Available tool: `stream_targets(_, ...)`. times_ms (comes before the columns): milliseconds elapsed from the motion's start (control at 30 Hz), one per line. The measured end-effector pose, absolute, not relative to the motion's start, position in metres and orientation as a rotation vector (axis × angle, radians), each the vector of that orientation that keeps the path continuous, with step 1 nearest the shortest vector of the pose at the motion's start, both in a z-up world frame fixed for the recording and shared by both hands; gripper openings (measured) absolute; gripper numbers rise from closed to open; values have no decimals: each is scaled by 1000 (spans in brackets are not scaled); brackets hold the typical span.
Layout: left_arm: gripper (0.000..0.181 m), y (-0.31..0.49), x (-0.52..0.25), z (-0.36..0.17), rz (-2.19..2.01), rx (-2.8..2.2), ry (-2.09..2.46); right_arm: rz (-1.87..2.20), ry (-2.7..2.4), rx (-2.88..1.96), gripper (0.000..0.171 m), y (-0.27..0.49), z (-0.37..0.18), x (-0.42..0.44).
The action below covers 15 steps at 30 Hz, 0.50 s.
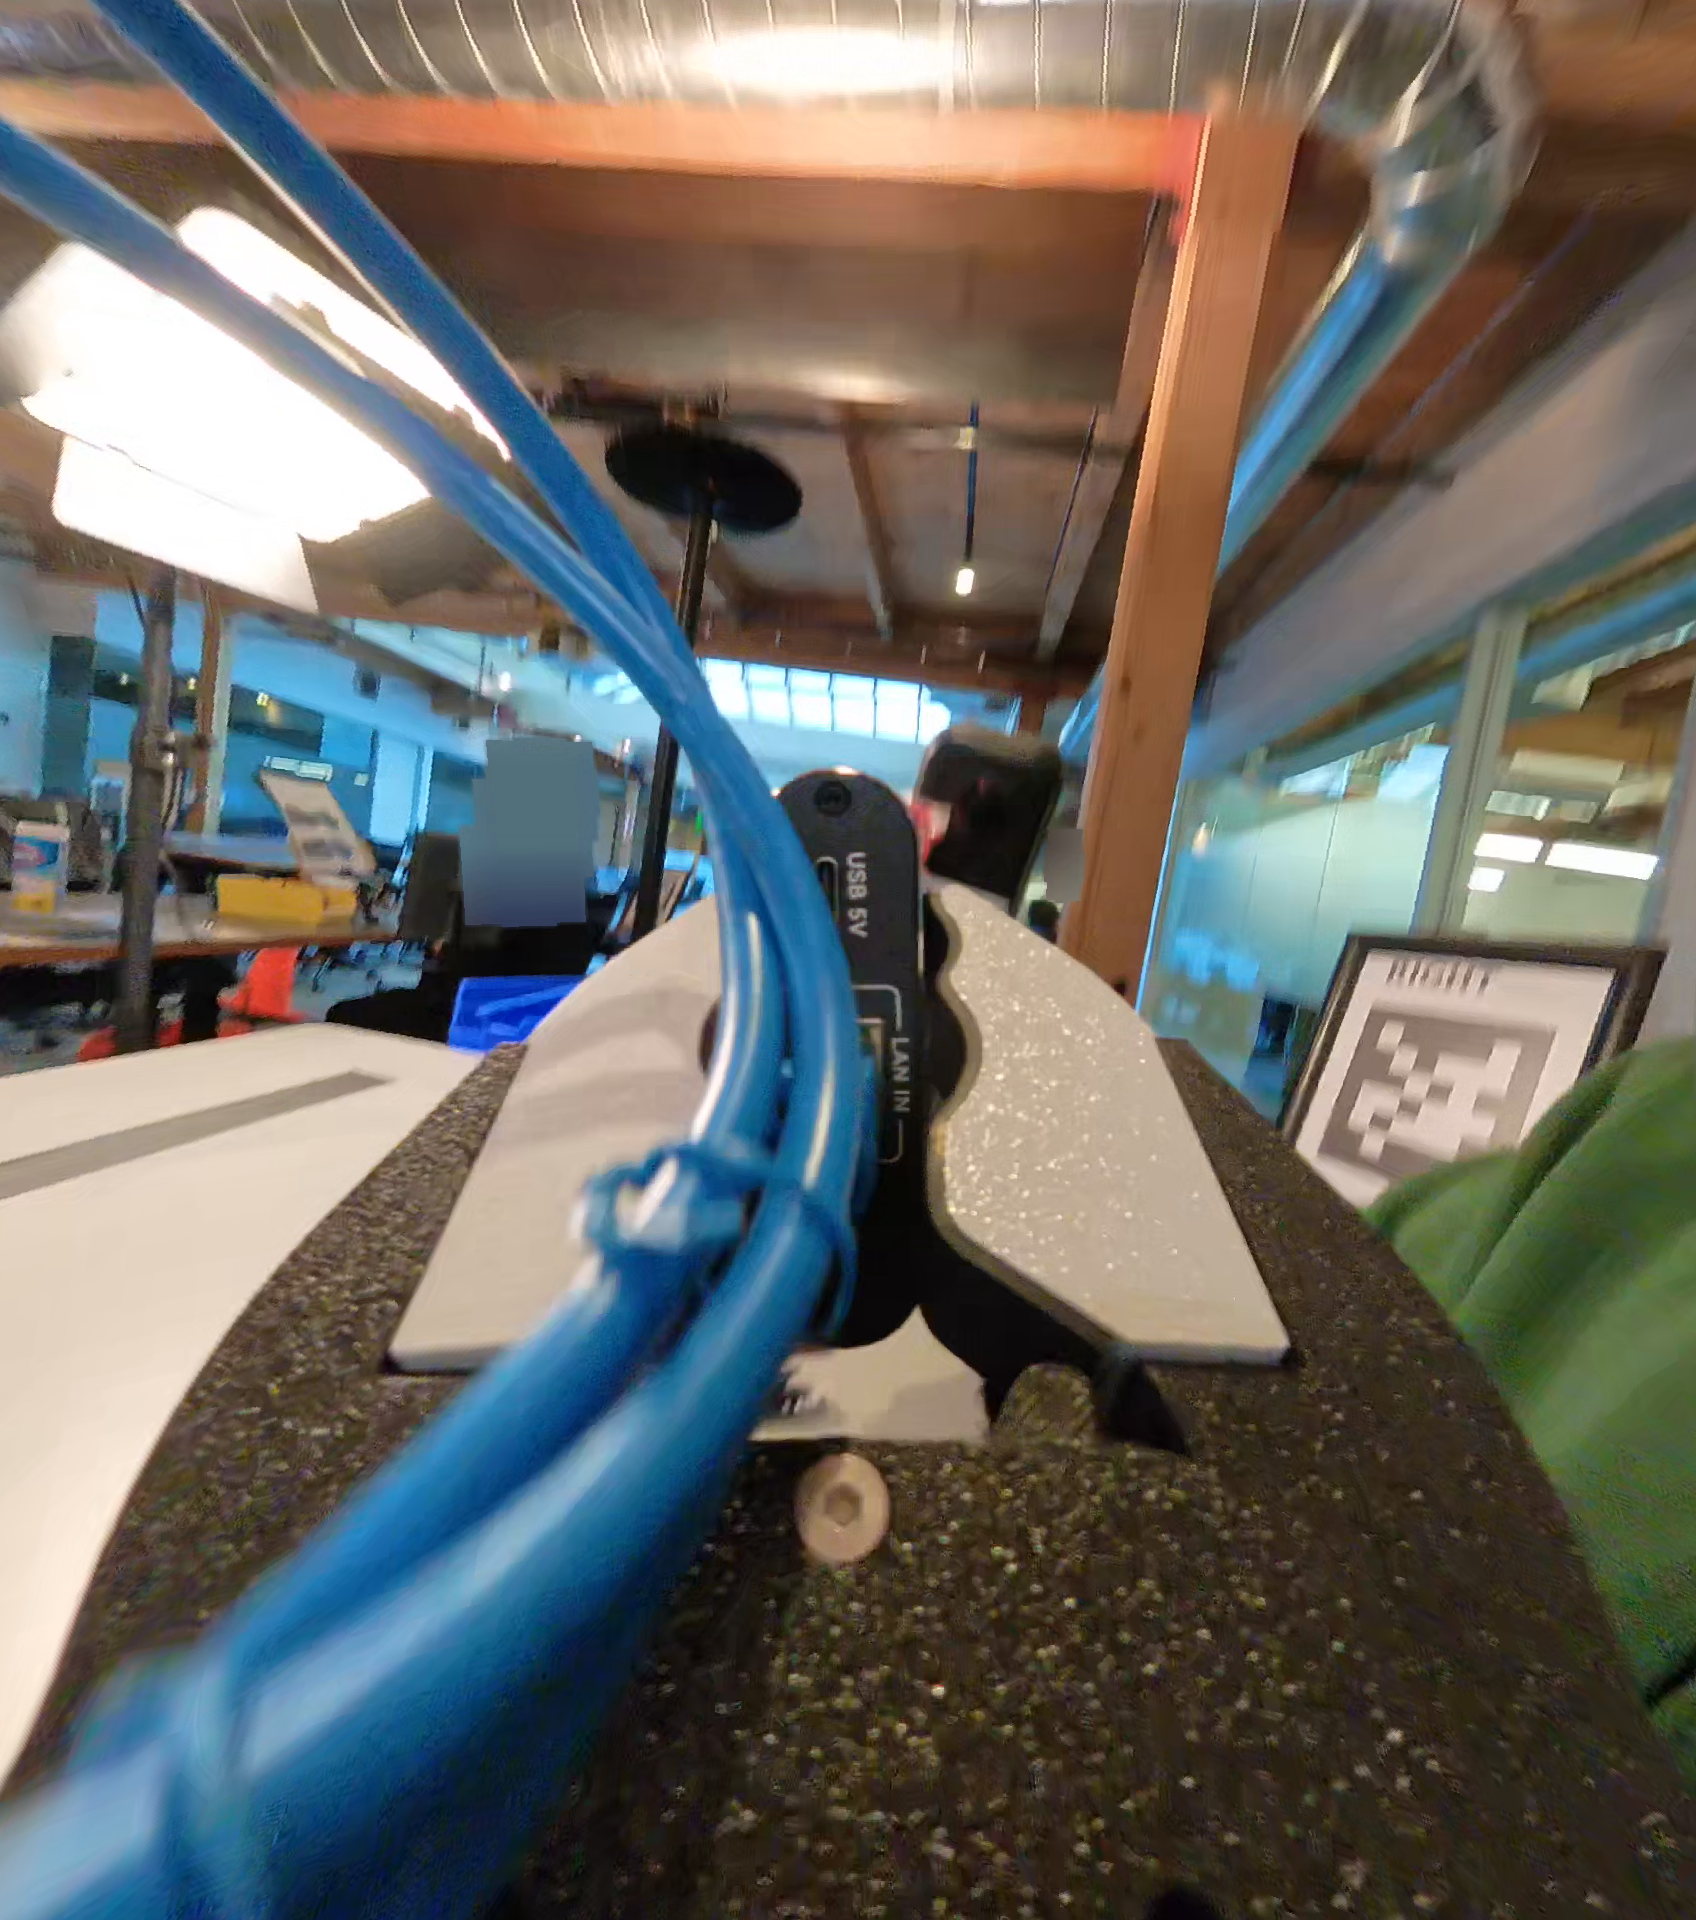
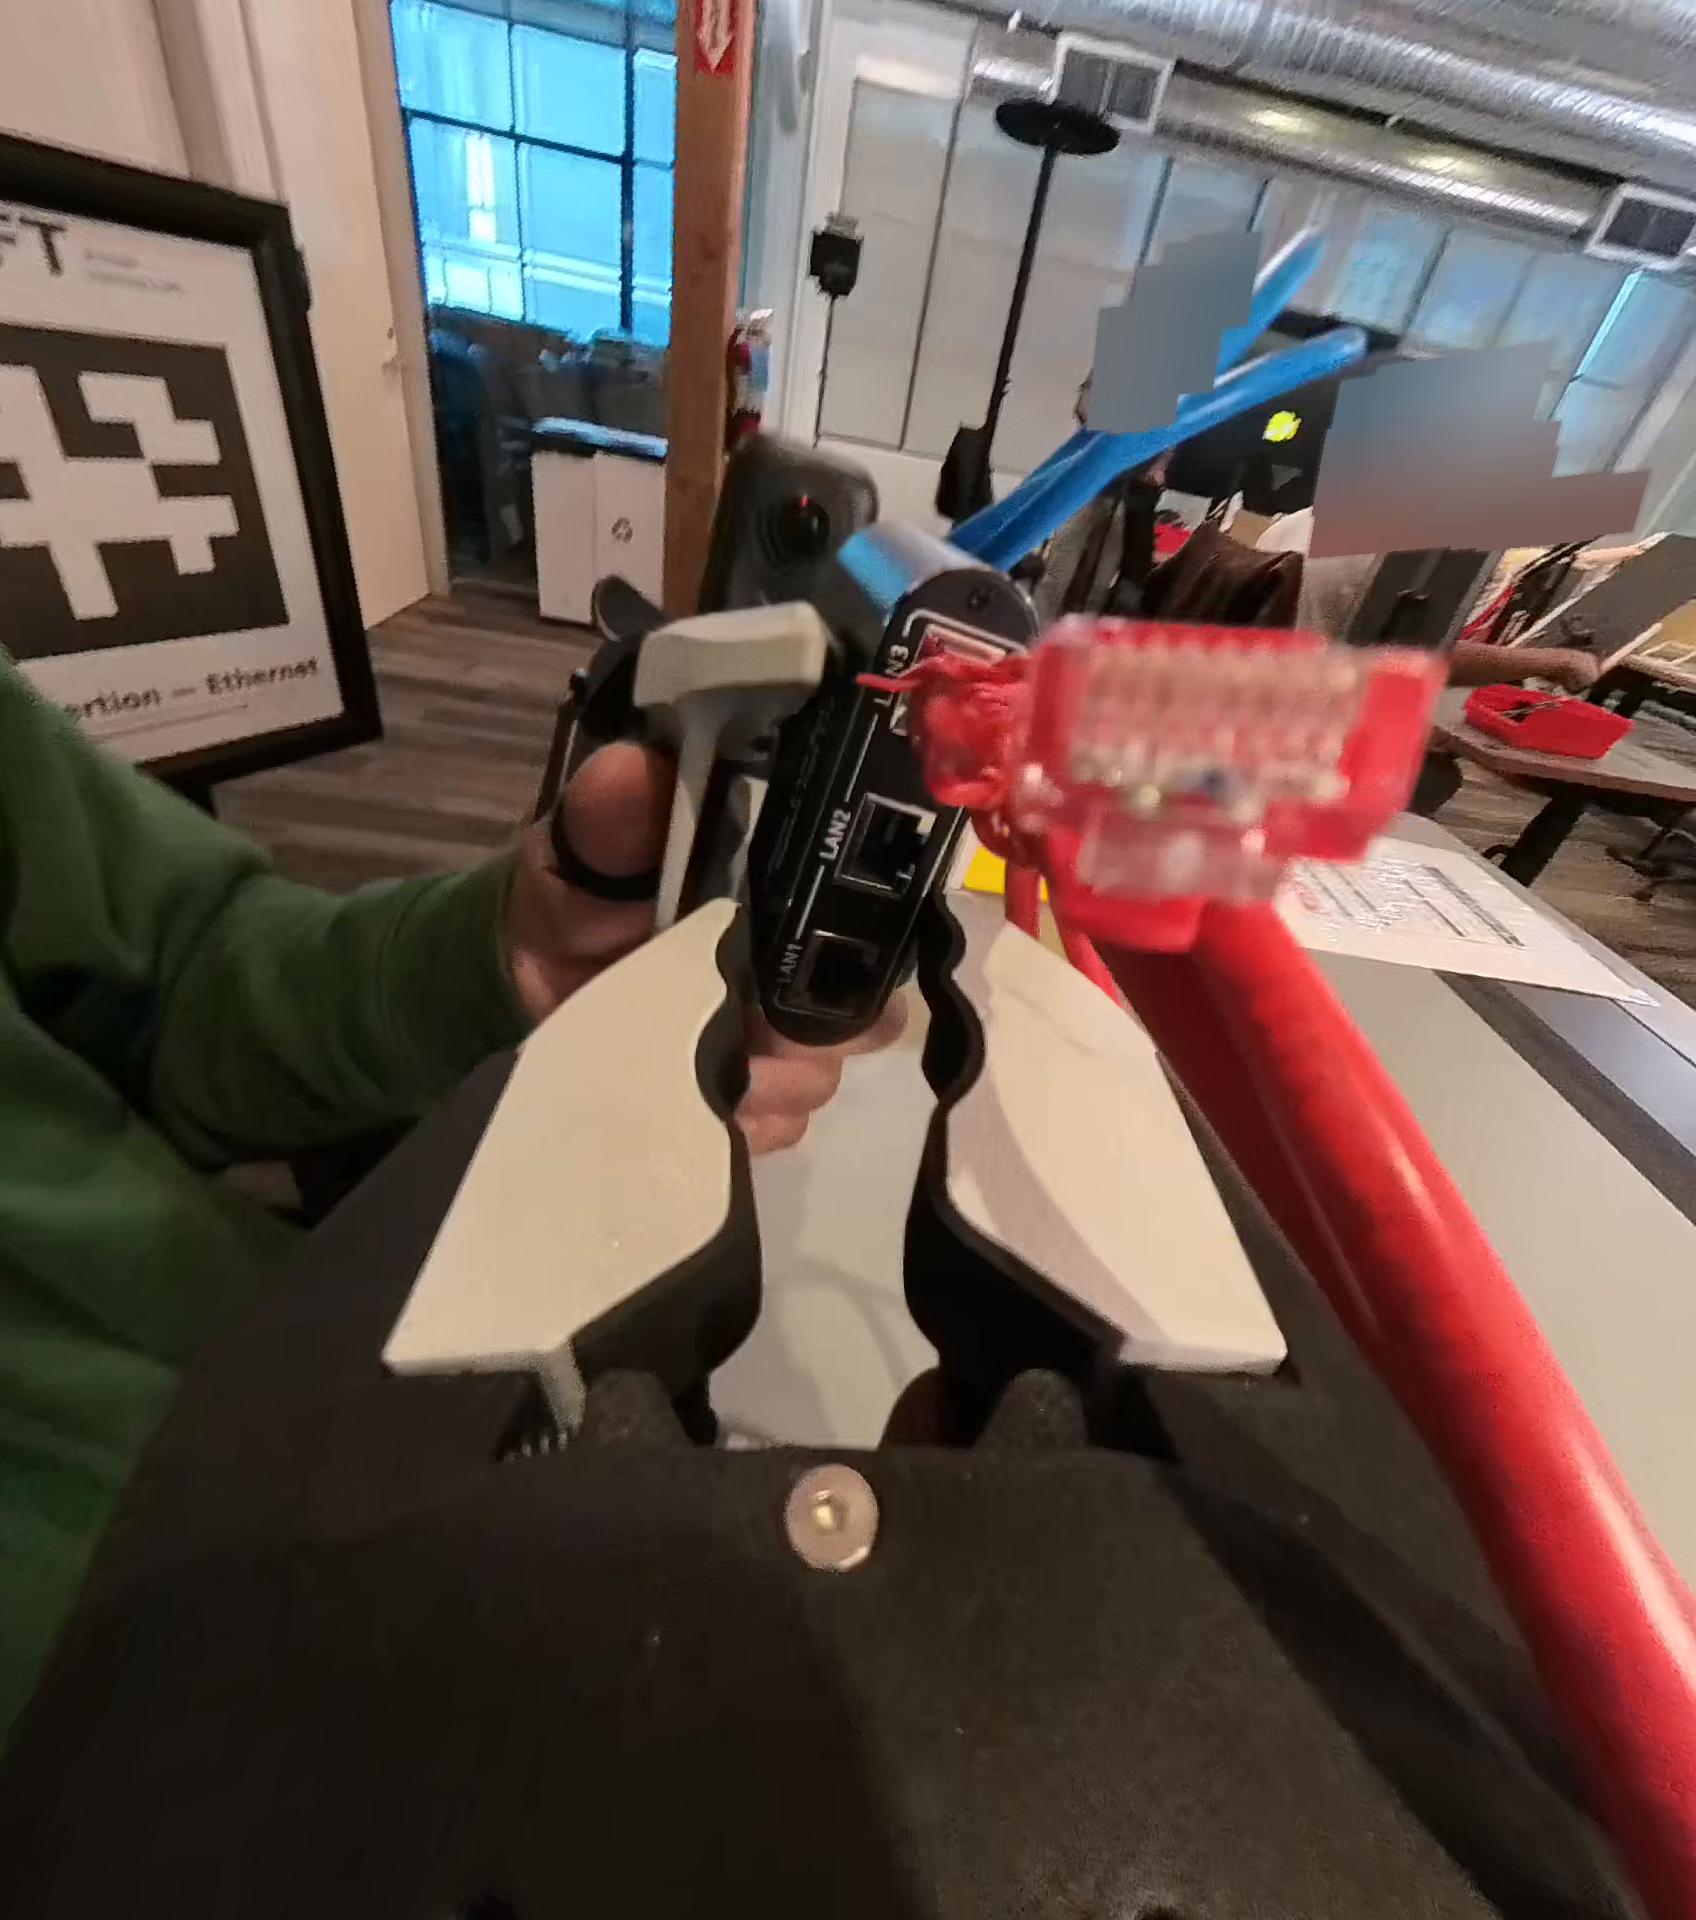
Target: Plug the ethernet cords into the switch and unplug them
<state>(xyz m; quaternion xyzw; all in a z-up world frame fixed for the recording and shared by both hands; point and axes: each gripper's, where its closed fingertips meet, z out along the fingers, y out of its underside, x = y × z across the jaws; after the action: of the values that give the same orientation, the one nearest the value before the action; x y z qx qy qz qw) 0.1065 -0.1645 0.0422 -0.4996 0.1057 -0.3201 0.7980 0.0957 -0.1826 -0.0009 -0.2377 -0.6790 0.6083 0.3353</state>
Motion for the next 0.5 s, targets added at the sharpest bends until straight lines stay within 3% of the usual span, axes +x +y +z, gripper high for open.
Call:
stream_targets(267, 28, -154, 124, 26, -525, -1220, 361, 1512, -1905, -566, 29, -171, -9, 108)
stream_targets(500, 27, -161, 72, 38, -494, -1113, 93, 1161, -2149, -505, 29, -152, -52, 120)
